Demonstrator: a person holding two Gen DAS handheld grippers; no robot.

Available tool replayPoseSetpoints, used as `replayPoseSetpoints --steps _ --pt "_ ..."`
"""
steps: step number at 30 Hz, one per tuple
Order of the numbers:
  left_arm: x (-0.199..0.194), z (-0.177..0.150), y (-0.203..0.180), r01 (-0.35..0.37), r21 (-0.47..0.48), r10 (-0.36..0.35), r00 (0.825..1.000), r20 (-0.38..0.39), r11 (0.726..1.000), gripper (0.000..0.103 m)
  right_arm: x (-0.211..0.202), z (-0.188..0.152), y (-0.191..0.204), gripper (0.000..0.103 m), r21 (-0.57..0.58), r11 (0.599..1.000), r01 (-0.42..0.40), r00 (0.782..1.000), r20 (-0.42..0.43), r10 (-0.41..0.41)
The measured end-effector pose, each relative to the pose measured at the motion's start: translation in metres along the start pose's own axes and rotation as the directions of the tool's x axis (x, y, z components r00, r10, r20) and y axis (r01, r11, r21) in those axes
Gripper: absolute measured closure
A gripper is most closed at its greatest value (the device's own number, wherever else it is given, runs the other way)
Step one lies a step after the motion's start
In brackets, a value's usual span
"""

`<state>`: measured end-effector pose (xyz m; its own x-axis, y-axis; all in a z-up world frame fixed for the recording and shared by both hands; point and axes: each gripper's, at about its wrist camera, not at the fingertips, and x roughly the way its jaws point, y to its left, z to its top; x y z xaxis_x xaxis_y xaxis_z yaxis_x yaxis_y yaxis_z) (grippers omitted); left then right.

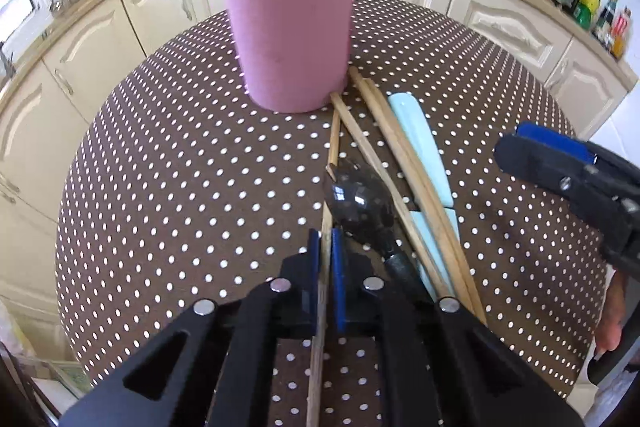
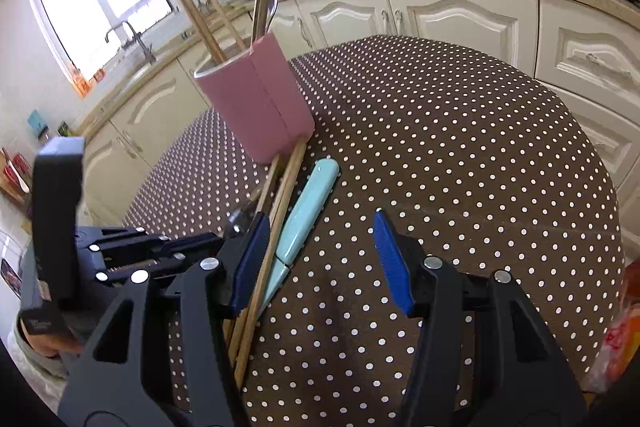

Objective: Organize utensils
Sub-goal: 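Grasp a chopstick with the left tool while the right tool grasps another chopstick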

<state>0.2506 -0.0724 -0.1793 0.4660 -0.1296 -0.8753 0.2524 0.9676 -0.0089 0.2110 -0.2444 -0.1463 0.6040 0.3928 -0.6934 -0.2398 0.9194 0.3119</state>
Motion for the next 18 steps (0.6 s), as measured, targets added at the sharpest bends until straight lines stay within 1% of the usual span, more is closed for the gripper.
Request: replayPoseSetpoints --steps 4,6,10,11,13,15,16,17,18 --pt "-0.008 -0.010 0.009 -0.008 -0.033 0.008 1.000 0.002 0.999 0.097 0.014 0.005 0.008 0.049 -0.027 0.999 0.043 0.997 -0.056 -0.045" --pt "-0.010 -0.016 0.019 -0.019 -0.060 0.019 1.000 -0.001 0.998 0.098 0.018 0.007 0.012 0.049 -0.040 0.998 0.046 0.997 -0.068 -0.048" --pt "-0.018 -0.028 0.043 -0.012 -0.140 0.011 1.000 -0.010 0.990 0.098 0.026 0.013 0.027 0.050 -0.089 0.994 0.059 0.994 -0.085 -0.067" --pt "-0.020 -0.030 0.050 -0.007 -0.166 0.006 1.000 -0.011 0.986 0.098 0.030 0.014 0.032 0.050 -0.107 0.992 0.063 0.992 -0.102 -0.074" --pt "-0.022 -0.035 0.059 -0.023 -0.199 0.022 1.000 -0.009 0.980 0.098 0.038 0.016 0.038 0.050 -0.134 0.987 0.091 0.985 -0.137 -0.109" --pt "-0.026 -0.037 0.071 -0.027 -0.239 0.026 1.000 -0.005 0.971 0.098 0.045 0.016 0.041 0.050 -0.150 0.984 0.100 0.978 -0.166 -0.124" --pt "-0.027 -0.038 0.078 -0.018 -0.266 0.018 1.000 -0.002 0.964 0.098 0.048 0.015 0.043 0.051 -0.162 0.980 0.113 0.973 -0.180 -0.142" --pt "-0.031 -0.042 0.084 -0.013 -0.273 0.013 1.000 0.000 0.962 0.098 0.049 0.014 0.044 0.053 -0.170 0.978 0.118 0.970 -0.190 -0.150" --pt "-0.031 -0.041 0.087 -0.006 -0.279 0.006 1.000 0.001 0.960 0.098 0.051 0.014 0.044 0.060 -0.171 0.979 0.115 0.969 -0.198 -0.148"
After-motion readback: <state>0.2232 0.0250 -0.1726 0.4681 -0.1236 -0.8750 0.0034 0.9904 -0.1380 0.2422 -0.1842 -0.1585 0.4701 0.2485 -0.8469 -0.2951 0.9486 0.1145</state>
